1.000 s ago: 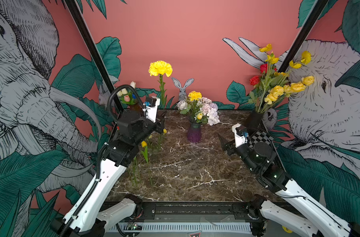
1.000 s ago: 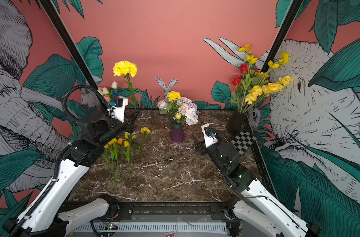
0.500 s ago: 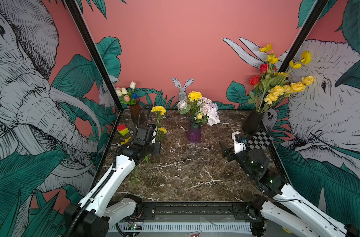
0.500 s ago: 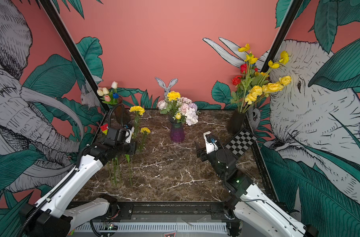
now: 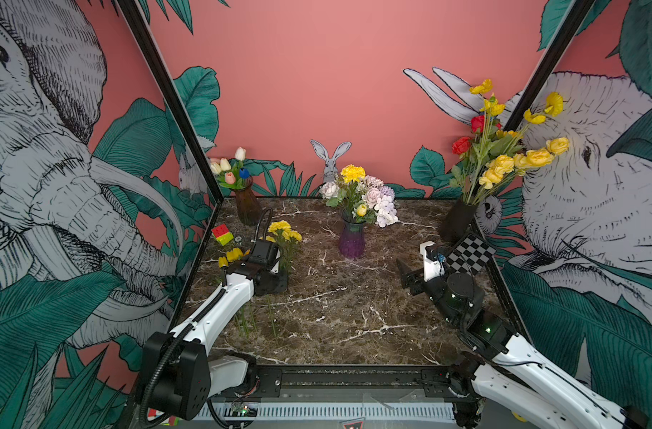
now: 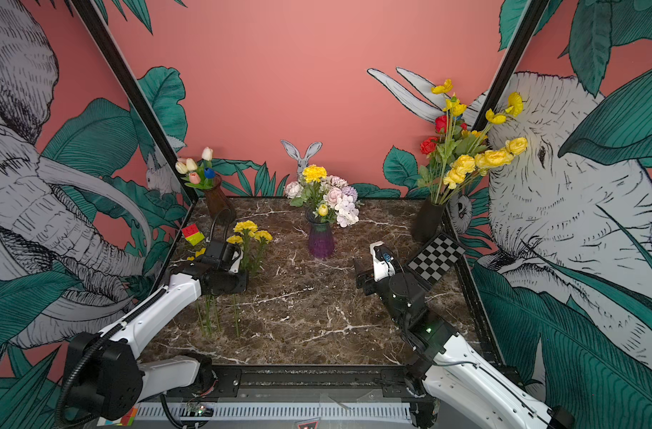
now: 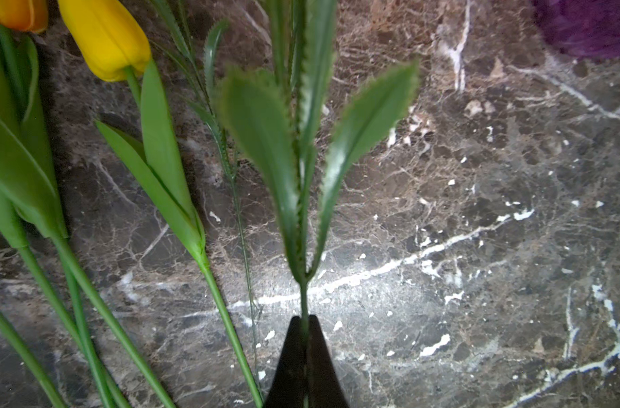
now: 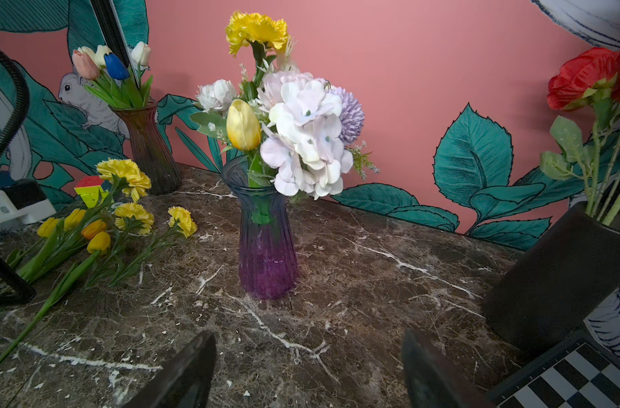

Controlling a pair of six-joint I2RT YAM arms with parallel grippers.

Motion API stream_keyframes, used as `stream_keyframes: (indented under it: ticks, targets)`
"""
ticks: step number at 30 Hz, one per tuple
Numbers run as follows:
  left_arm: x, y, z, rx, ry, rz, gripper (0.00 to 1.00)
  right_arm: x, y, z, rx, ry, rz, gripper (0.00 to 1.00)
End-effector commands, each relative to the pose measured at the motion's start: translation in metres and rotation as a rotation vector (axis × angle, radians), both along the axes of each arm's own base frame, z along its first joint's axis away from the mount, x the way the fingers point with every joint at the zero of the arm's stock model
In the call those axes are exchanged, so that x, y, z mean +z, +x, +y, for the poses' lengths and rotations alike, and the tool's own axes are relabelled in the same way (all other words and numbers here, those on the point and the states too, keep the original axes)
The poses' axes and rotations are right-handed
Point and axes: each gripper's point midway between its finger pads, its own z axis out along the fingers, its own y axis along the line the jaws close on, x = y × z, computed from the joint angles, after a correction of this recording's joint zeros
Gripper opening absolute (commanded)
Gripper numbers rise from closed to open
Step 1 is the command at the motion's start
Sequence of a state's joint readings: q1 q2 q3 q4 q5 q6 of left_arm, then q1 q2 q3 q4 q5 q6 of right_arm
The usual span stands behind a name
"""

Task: Pick out yellow flowers from the vase
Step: Place the flower at the center of the board.

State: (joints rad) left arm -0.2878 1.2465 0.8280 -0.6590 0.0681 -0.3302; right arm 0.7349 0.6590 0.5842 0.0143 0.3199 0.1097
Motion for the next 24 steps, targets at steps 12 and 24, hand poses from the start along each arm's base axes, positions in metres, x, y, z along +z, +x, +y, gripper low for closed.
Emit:
stream_keyframes:
  ticks: [12, 24]
  targets:
    - [-0.043, 0.012, 0.006, 0.057, -0.035, 0.066, 0.05, 0.009, -0.001, -0.003, -0.017, 0.043, -0.017, 0.81]
    - [-0.024, 0.018, 0.02, 0.085, 0.003, -0.021, 0.32, 0.015, 0.002, 0.001, -0.011, 0.053, -0.01, 0.81]
